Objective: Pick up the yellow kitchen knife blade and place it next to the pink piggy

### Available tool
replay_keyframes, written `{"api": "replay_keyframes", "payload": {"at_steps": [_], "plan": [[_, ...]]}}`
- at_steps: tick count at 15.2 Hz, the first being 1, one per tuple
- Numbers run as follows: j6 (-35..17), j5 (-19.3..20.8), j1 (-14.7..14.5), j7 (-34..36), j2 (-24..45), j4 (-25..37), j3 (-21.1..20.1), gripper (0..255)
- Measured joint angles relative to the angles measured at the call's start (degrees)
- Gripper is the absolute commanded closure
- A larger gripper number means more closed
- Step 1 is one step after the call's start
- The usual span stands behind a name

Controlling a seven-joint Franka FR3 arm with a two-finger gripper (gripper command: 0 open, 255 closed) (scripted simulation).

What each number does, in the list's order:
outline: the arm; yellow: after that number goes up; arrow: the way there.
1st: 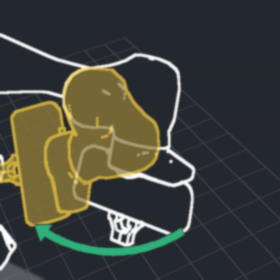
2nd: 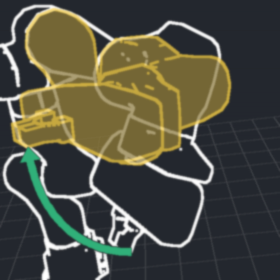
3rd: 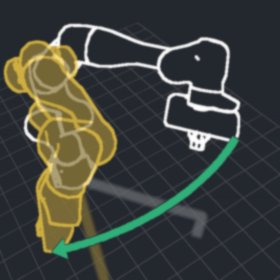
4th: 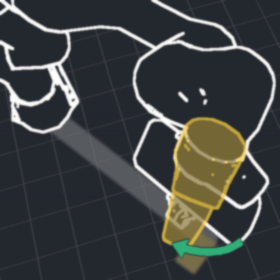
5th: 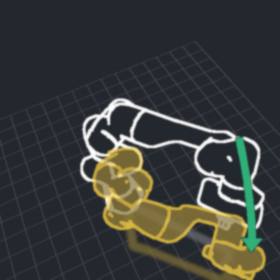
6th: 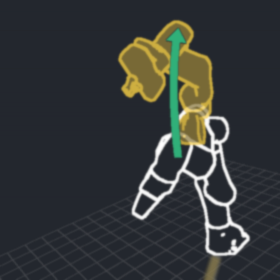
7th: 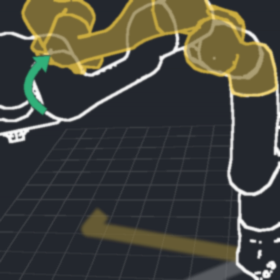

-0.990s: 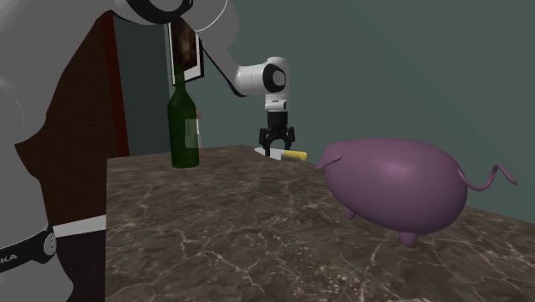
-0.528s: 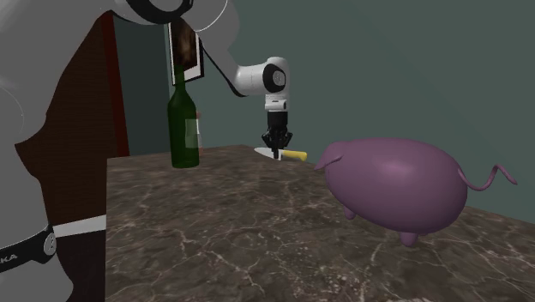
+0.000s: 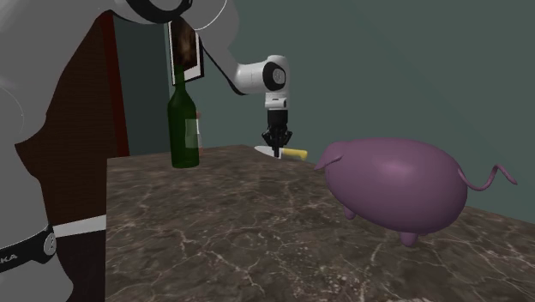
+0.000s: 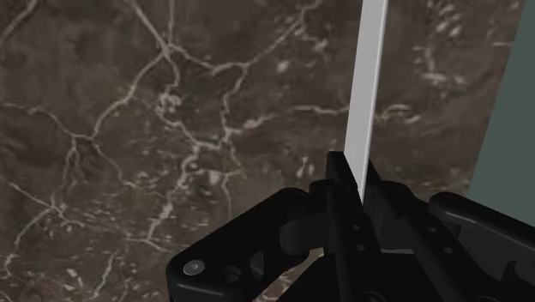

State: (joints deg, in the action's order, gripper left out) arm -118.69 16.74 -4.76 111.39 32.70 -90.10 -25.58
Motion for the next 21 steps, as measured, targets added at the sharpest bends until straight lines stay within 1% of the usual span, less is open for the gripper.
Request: {"api": "replay_keyframes", "payload": {"at_steps": [10,21], "plan": [[5.6,-1.6,0.37,-1.0,-3.08,2.79,-0.96,255],[13.16,-2.84,0.22,-2.13,-5.01,8.7,-1.61,255]]}}
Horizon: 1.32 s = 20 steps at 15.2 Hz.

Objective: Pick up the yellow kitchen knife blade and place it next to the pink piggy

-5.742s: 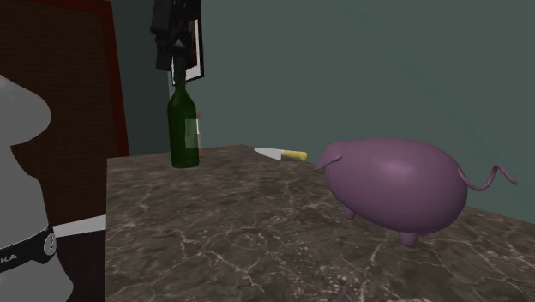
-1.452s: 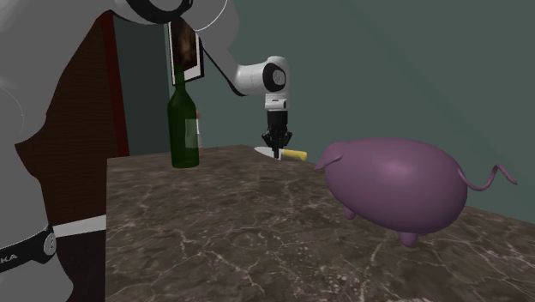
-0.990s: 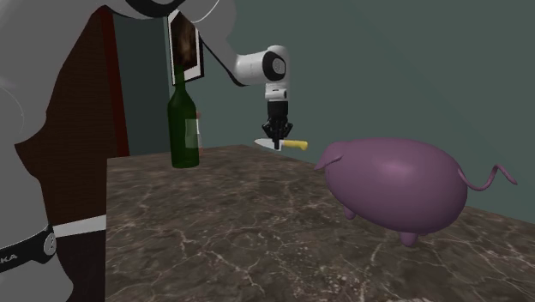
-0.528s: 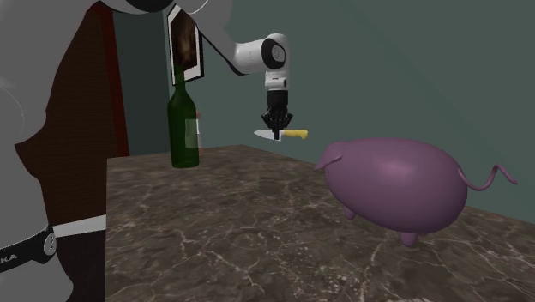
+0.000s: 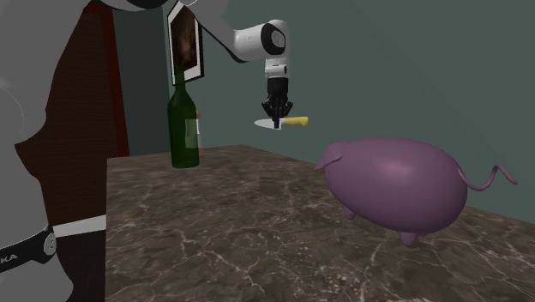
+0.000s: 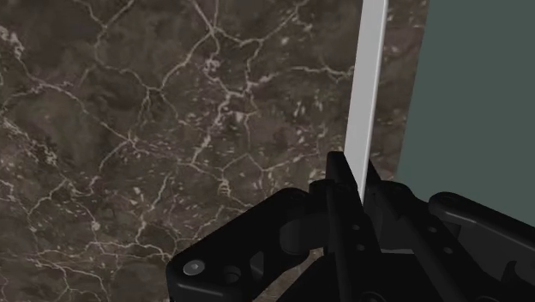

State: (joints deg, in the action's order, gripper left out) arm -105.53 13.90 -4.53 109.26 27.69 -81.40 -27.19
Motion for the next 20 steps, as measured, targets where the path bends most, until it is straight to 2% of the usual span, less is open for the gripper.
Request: {"api": "replay_keyframes", "payload": {"at_steps": [19,20], "plan": [[15.31,0.06,-2.64,-1.02,1.13,16.68,-0.32,255],[14.82,-0.57,-1.6,-1.47,-0.54,14.59,-0.47,255]]}}
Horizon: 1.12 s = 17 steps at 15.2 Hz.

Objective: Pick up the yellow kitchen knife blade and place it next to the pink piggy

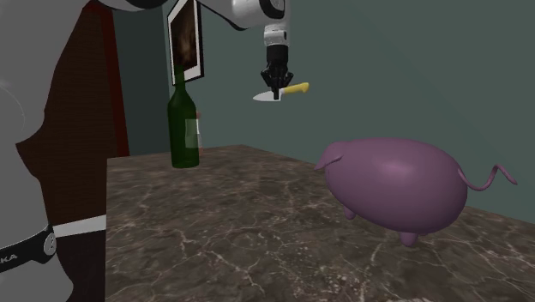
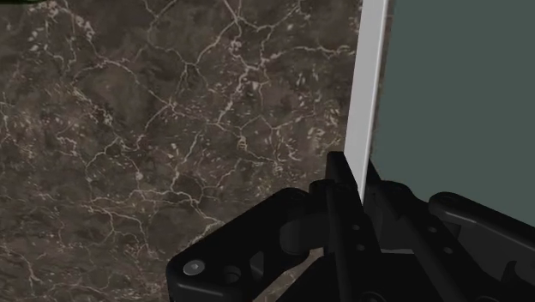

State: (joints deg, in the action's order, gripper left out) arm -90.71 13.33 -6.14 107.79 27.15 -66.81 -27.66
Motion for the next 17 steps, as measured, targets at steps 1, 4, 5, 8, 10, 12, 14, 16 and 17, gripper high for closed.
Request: {"api": "replay_keyframes", "payload": {"at_steps": [1,4,5,8,10,12,14,16,17], "plan": [[-0.49,-0.53,0.97,-0.61,-1.31,-1.66,-0.05,255],[-4.53,-3.77,5.73,-3.33,-9.04,-12.8,-0.29,255],[-5.76,-5.0,7.24,-4.48,-11.78,-16.46,-0.22,255],[-8.31,-8.07,10.92,-8.59,-18.33,-24.71,0.65,255],[-9.17,-10.13,12.74,-11.27,-22.82,-29.5,1.42,255],[-10.37,-12.01,14.41,-14.35,-27.03,-34.37,2.63,255],[-11.16,-13.4,15.64,-17.18,-30.46,-38.28,3.93,255],[-11.56,-14.9,16.69,-20.2,-34.57,-42.47,5.46,255],[-11.61,-15.28,17.22,-21.74,-35.9,-43.76,6.33,255]]}}
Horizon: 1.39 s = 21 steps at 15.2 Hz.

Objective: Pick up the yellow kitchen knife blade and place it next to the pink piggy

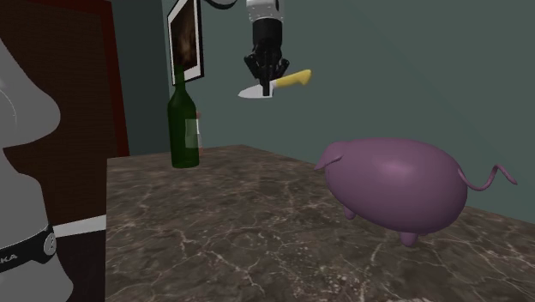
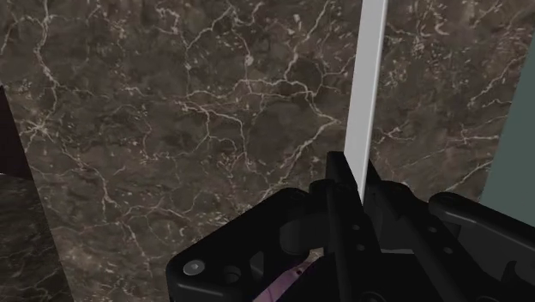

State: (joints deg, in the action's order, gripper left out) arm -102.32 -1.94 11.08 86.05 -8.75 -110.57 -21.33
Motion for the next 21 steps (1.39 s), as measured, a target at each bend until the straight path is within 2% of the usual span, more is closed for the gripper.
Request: {"api": "replay_keyframes", "payload": {"at_steps": [9,16,21], "plan": [[-0.21,-1.76,3.41,-12.91,-13.54,-13.59,8.45,255],[0.48,0.32,6.42,-22.3,-19.68,-19.2,15.54,255],[-2.71,0.52,6.65,-23.17,-20.12,-22.84,16.1,255]]}}
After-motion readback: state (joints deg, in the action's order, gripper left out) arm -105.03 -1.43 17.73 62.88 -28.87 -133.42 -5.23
